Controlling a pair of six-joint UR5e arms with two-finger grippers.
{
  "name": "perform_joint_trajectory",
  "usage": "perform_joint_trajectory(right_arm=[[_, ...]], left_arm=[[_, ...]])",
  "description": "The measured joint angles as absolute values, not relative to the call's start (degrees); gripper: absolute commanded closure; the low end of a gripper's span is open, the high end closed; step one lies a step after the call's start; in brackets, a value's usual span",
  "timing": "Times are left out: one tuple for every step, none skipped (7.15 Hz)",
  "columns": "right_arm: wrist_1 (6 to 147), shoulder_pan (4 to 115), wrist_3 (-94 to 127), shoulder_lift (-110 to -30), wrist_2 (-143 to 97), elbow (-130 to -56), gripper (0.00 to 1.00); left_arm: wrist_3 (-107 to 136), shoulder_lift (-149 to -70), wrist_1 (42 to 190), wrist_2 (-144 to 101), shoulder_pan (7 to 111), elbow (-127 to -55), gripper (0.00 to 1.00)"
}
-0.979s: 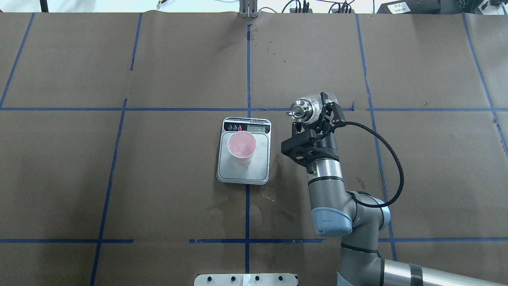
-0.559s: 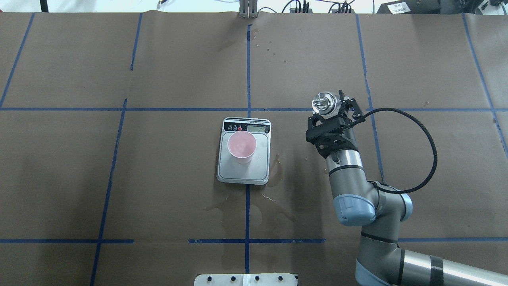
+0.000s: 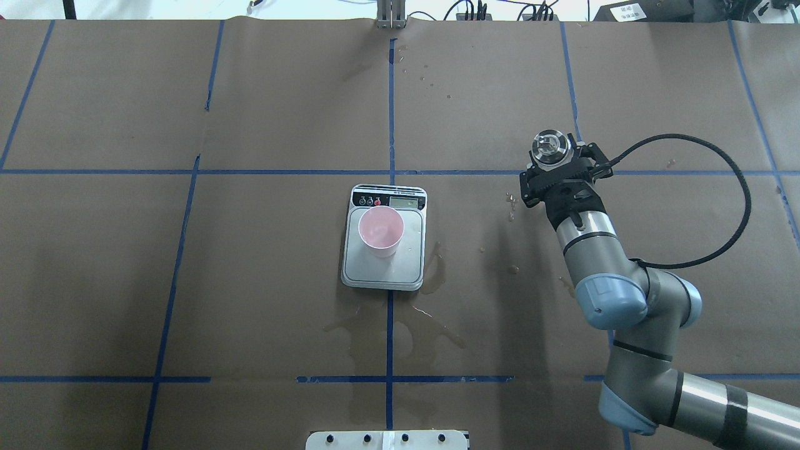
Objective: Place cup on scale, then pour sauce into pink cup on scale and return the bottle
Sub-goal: 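Carry the glass bottle back to its spot and lower it with the right gripper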
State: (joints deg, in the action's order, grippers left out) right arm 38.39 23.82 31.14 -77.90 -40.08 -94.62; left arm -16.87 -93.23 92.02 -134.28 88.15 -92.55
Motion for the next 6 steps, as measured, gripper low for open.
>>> perform_joint_trajectory(right_arm=[[40.41, 24.65, 33.53, -79.93, -42.75, -97.47, 1.0], [45.3, 25.29, 38.27, -81.96, -45.9, -101.85, 1.0], [50.91, 25.71, 44.71, -84.58, -49.3, -107.12, 1.0], [54.21, 25.91, 50.49, -86.97, -51.47, -110.53, 1.0], [55.54, 25.95, 55.78, -88.71, -53.28, -111.99, 1.0], [56.01, 25.94, 61.15, -89.82, -55.31, -112.56, 1.0]], left_arm=[[-16.87, -93.22, 92.02, -134.24, 88.16, -92.55, 0.0], [-16.87, -93.21, 92.02, -134.22, 88.17, -92.73, 0.0], [-16.87, -93.19, 92.02, -134.21, 88.18, -93.02, 0.0], [-16.88, -93.18, 92.02, -134.21, 88.18, -93.17, 0.0], [-16.88, -93.17, 92.02, -134.19, 88.17, -93.21, 0.0], [-16.87, -93.16, 92.02, -134.15, 88.16, -93.24, 0.0]])
